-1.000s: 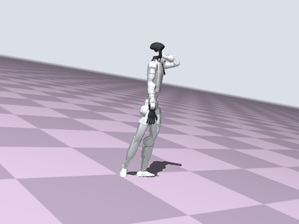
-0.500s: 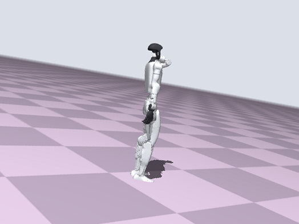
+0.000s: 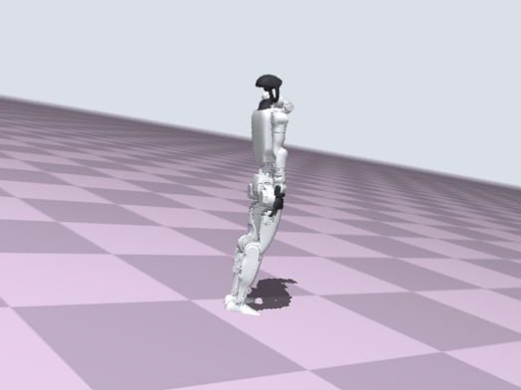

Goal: In place motions

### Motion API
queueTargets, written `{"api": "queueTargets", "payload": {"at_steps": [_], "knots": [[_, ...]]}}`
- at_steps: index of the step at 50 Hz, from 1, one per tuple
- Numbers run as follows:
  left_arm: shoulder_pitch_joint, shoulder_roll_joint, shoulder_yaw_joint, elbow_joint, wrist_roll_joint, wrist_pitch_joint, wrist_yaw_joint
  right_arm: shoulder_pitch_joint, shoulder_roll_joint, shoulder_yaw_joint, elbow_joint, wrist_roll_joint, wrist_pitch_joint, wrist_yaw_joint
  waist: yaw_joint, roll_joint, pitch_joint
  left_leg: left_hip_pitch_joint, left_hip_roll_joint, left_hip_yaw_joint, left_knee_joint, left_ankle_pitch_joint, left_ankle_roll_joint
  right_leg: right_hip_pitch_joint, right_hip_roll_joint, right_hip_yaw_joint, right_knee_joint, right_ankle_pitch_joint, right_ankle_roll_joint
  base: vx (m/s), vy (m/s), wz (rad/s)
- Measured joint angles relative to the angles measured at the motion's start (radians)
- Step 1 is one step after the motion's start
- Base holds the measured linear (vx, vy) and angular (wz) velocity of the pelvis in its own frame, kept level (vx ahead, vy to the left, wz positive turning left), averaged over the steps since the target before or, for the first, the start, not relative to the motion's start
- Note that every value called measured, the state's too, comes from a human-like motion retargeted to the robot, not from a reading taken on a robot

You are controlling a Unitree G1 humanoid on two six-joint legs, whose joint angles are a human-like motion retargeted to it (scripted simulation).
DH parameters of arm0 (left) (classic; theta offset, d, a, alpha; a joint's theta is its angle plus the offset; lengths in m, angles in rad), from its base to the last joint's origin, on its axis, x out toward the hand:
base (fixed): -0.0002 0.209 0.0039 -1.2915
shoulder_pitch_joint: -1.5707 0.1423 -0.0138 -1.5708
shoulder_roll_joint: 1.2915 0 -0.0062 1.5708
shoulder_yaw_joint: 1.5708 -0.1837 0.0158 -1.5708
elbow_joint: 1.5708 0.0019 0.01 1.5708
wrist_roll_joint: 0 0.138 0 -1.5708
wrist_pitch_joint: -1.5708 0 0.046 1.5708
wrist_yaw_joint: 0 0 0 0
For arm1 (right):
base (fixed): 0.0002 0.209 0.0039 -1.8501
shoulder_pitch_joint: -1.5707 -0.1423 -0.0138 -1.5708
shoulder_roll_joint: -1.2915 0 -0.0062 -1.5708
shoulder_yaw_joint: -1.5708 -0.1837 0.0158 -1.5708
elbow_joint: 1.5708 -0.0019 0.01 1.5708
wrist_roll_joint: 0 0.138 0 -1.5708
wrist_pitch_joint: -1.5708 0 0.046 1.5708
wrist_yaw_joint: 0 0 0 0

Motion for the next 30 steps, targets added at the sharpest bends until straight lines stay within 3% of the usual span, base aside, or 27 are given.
{"api": "queueTargets", "payload": {"at_steps": [11, 30], "knots": [[-0.077, 0.018, 0.004, 0.000, 0.005, 0.000, 0.005, 0.045, -0.021, 0.005, 0.041, -0.028, 0.030, -0.007, -0.021, -0.005, 0.012, -0.015, 0.004, -0.019, -0.001, -0.014, 0.004, -0.006, -0.001, -0.018, -0.006, 0.005, -0.003, 0.00, -0.01, 0.02], [0.003, 0.035, -0.023, 0.000, 0.020, 0.000, 0.004, 0.068, -0.054, -0.055, 0.084, 0.006, 0.060, -0.050, -0.033, -0.006, 0.004, -0.014, 0.010, -0.016, 0.005, -0.042, 0.018, -0.007, 0.000, -0.021, -0.005, 0.014, -0.014, 0.00, -0.01, 0.00]]}}
